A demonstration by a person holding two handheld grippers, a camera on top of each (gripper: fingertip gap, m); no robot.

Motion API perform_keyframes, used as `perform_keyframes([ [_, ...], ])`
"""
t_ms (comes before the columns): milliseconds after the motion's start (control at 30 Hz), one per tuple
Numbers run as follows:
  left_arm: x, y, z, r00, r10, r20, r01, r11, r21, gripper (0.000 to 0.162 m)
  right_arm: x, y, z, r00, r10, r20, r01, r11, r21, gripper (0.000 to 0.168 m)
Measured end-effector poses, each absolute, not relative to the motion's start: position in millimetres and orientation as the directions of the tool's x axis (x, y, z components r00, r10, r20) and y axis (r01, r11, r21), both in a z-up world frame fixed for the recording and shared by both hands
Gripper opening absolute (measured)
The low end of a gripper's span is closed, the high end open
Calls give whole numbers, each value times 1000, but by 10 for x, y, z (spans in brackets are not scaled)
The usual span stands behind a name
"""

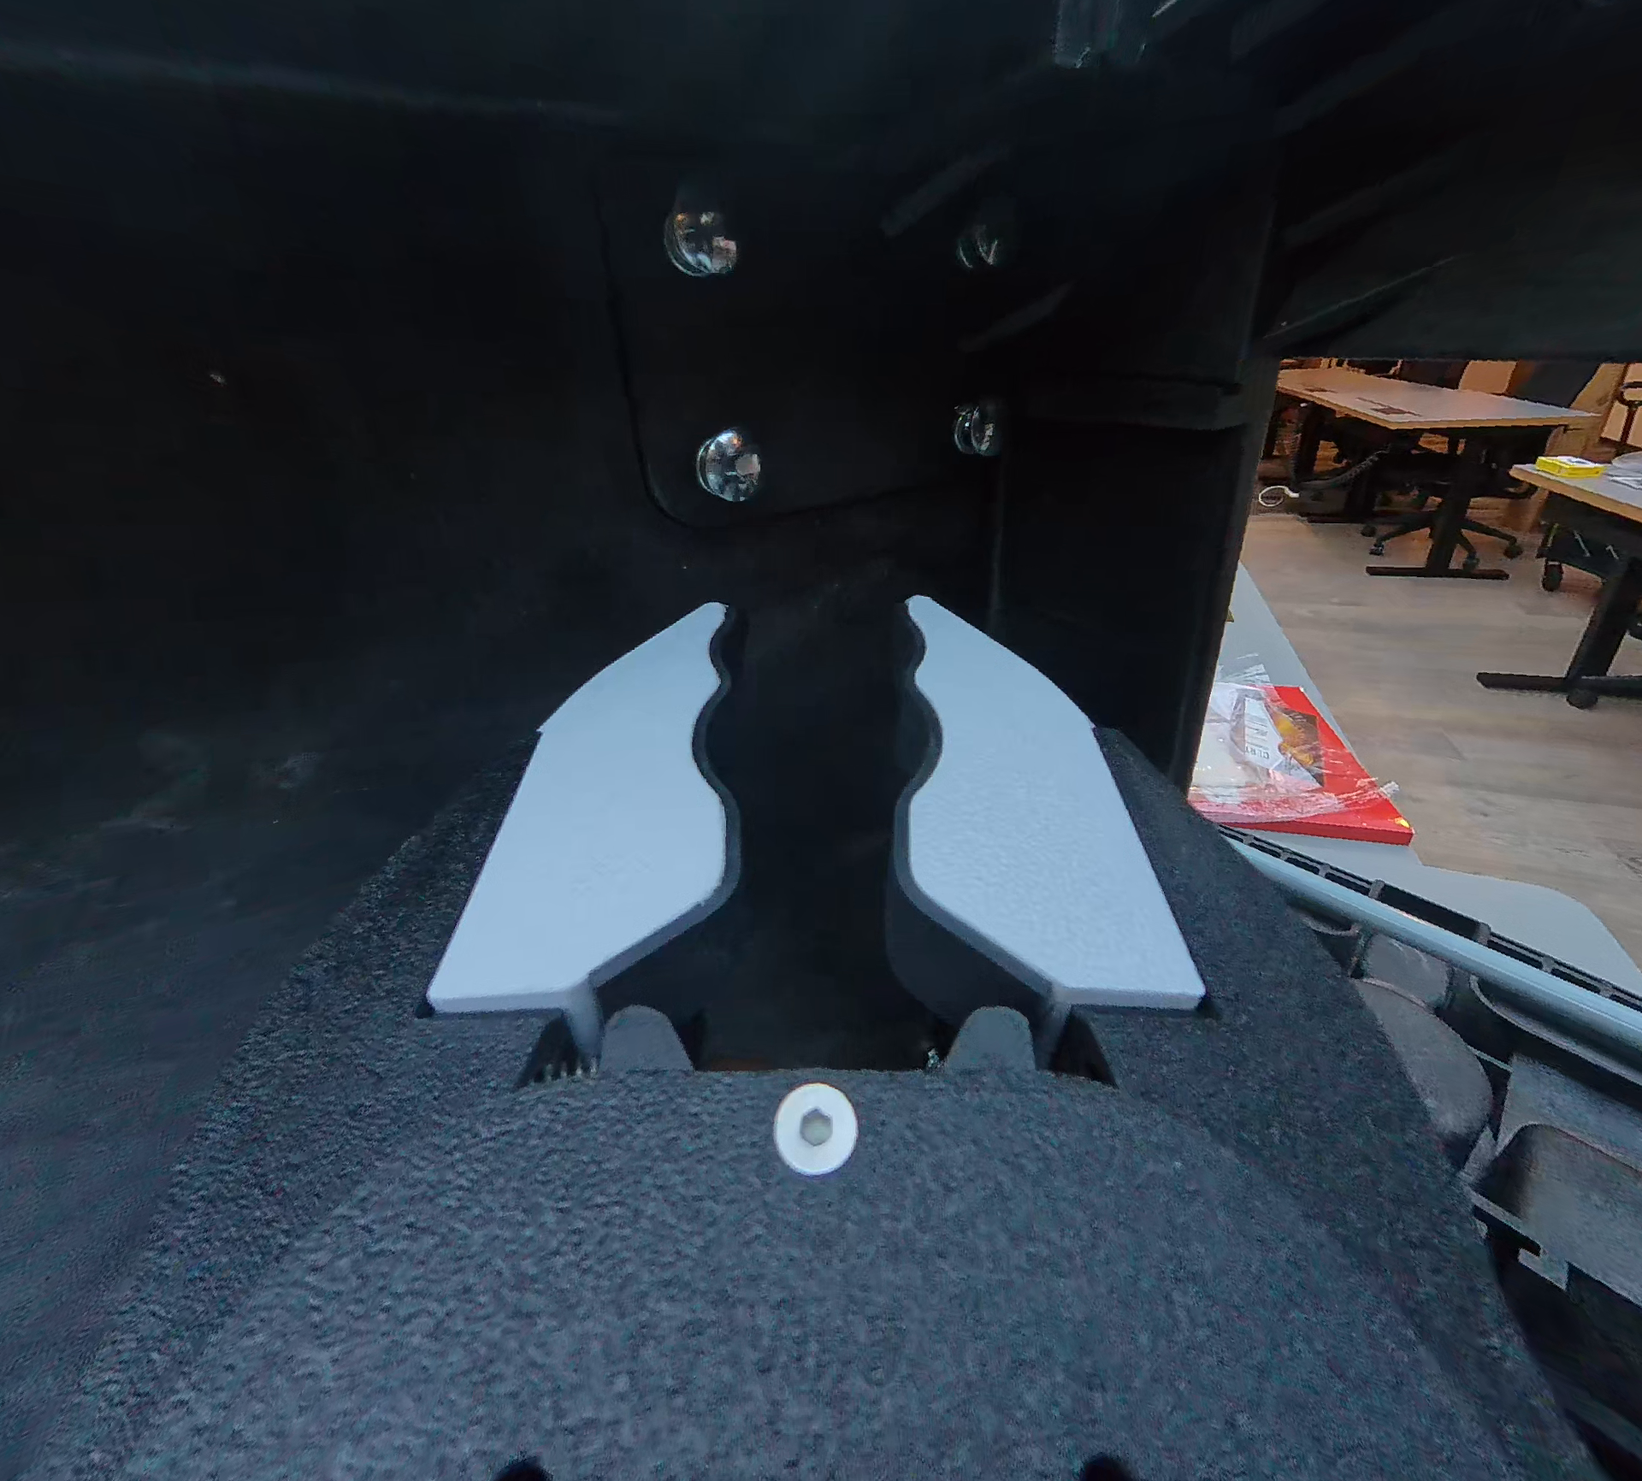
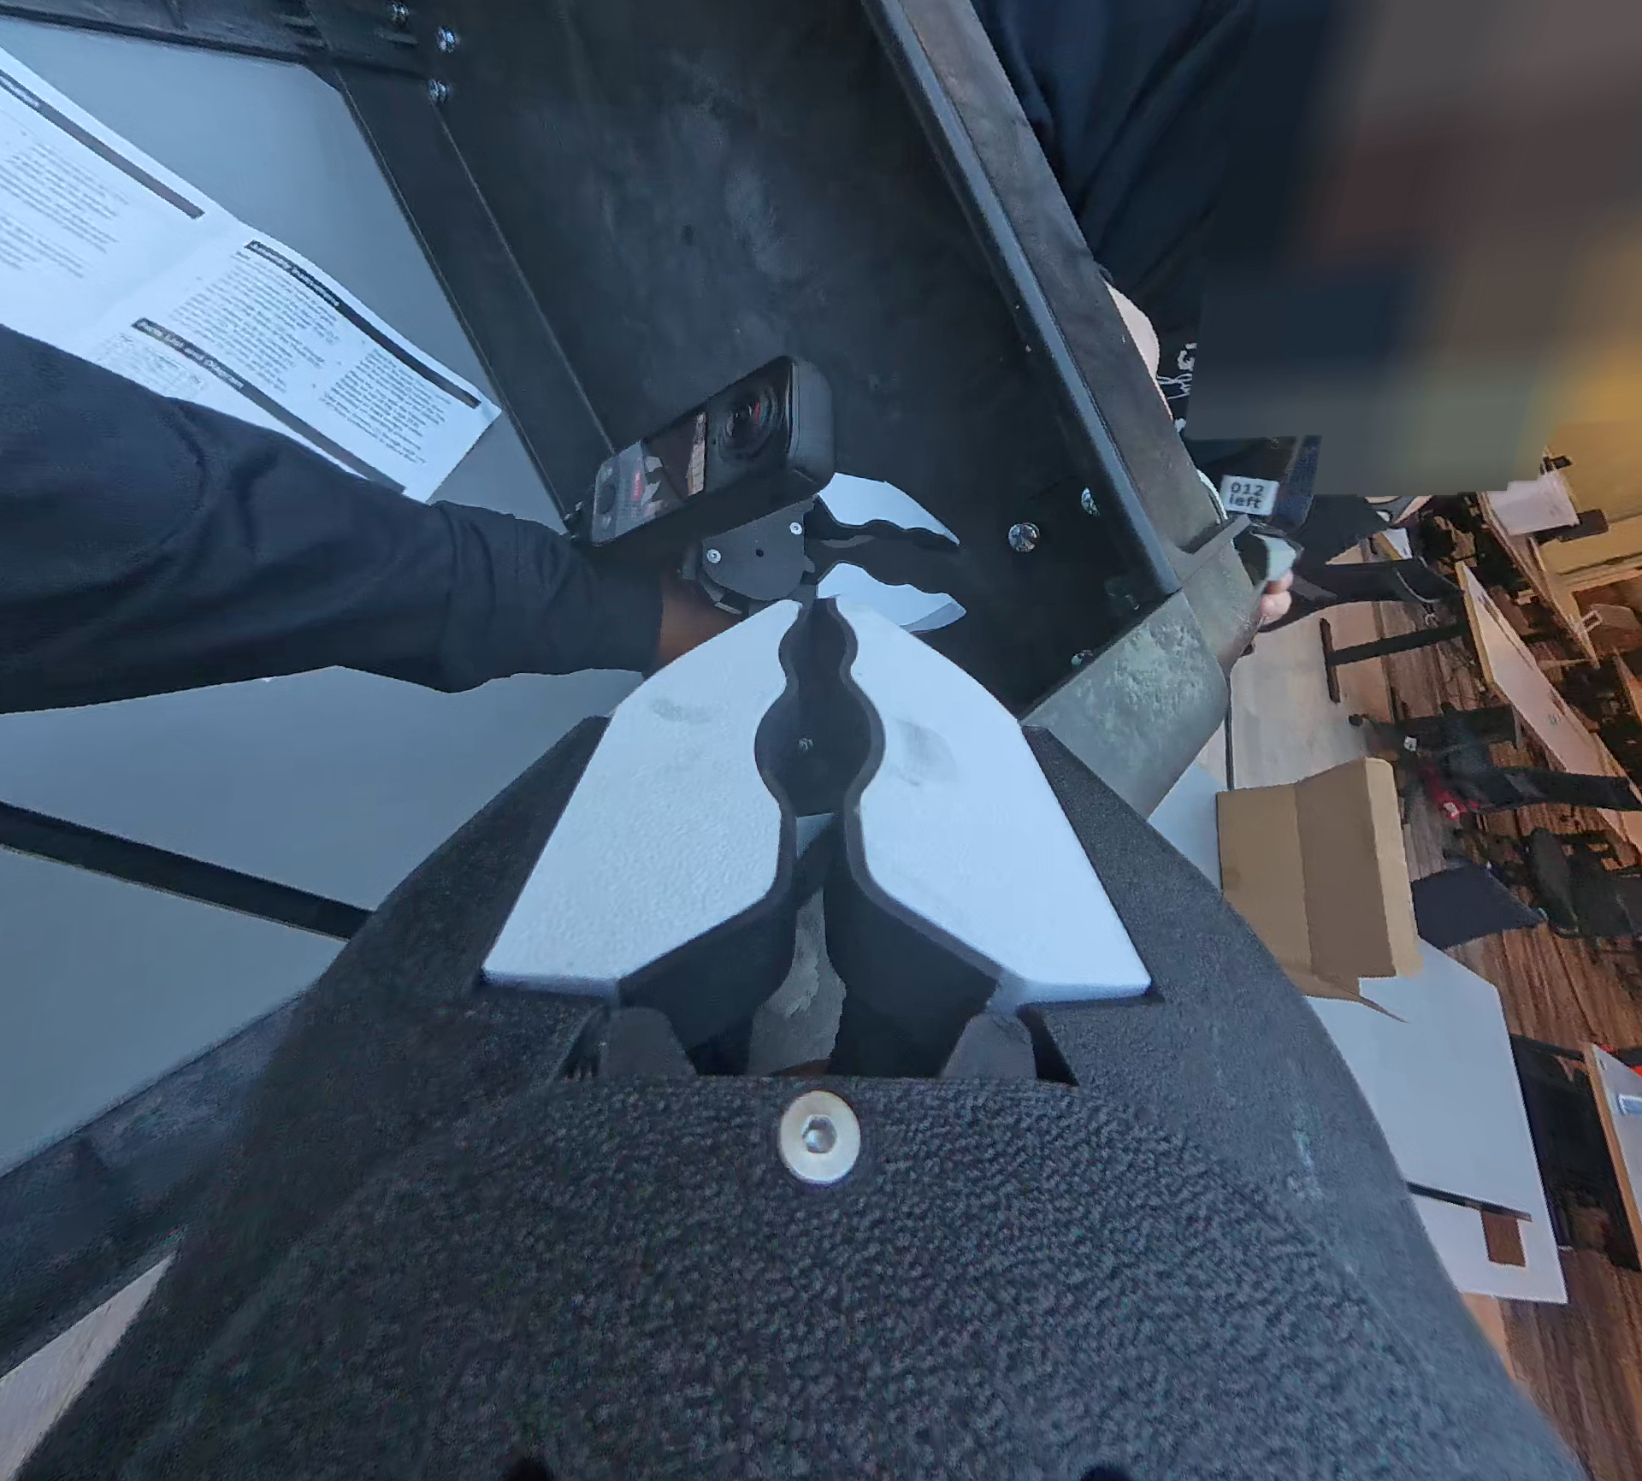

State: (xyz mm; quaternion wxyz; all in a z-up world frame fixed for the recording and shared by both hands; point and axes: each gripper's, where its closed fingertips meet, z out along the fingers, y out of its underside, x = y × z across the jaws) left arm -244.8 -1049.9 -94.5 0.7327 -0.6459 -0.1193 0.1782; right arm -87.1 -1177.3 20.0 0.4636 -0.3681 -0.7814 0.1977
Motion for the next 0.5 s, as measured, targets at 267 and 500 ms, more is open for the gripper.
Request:
perform_keyframes([
  [267,-2465,-10573,-978,894,446,-28,-99,135,-986,33,-856,-11781,201,-280,753,595,382,656,-651,4],
  [500,-2376,-10618,-1160,900,435,-31,-88,111,-990,33,-851,-11786,199,-281,754,594,379,656,-653,3],
])
